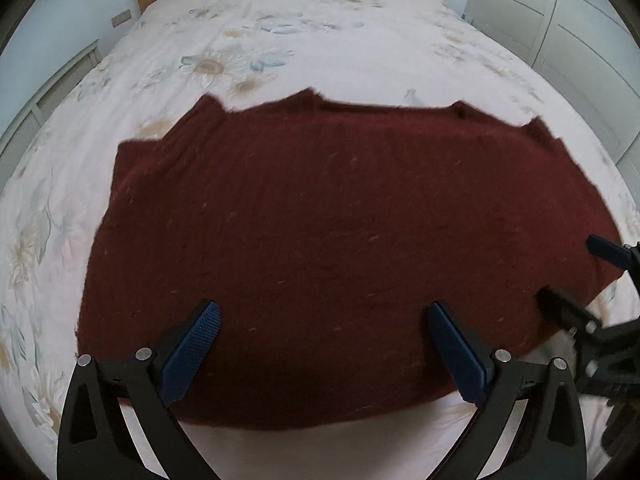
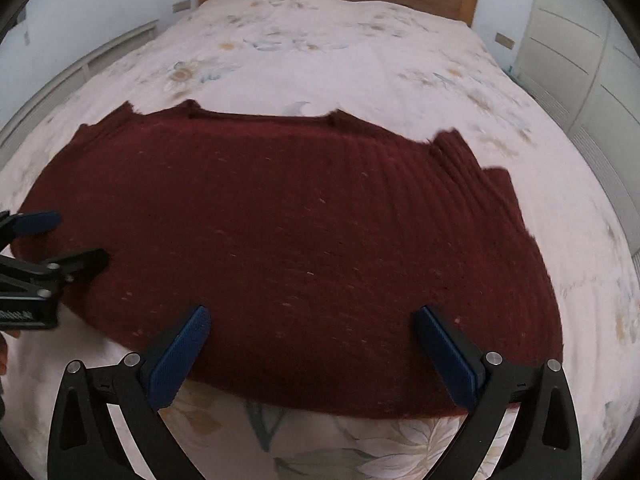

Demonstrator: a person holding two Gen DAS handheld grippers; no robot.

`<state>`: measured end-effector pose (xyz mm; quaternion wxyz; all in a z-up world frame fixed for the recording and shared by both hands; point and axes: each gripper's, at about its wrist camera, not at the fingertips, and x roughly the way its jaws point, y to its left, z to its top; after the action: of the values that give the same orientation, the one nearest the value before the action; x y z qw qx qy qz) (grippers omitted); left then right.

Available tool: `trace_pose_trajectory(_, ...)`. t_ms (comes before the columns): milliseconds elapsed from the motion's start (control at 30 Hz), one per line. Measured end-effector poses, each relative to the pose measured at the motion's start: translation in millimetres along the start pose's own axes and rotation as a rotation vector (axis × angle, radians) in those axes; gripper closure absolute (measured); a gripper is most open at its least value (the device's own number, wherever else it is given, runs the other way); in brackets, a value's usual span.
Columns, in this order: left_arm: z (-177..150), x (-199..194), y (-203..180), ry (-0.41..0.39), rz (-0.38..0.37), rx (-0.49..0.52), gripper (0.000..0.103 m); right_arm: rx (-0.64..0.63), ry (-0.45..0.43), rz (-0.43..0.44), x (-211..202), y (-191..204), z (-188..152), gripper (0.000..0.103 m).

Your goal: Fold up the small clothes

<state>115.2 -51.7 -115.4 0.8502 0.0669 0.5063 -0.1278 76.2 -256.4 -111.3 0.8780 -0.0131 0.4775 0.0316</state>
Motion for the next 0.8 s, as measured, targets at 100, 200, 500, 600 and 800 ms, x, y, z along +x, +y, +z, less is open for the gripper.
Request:
trace_pose_trajectory(100,-5.1,-1.8,12.8,-0.017,0.0,-0.002,0.001,0.017,0.001,-0.023,-0.4,-16.1,-0.6,0.0)
trace_pose_trajectory(200,-8.9,-2.6,31.3,-0.017,0.014,-0.027,0.001,0.053,0.004,-0.051,-2.7,-38.3,-0.5,0.0)
trace_pose_trajectory(500,-20.2,-5.4,58.3,-0.031,0.021,-0.082,0.001,0.13,0.02,-0.035,3.9,-75.1,-9.7,0.0)
trace_pose_trajectory(600,-23.8,0.5,59.1,-0.033,0.019,-0.103,0.001,0.146,0.009,-0.007,10.9,-74.0,-15.4,0.0)
trace_pose_trajectory(800,-29.0,3.2,62.8,-0.068,0.013,-0.131,0.001,0.159,-0.002,0.012,14.2,-74.4,-17.8,0.0)
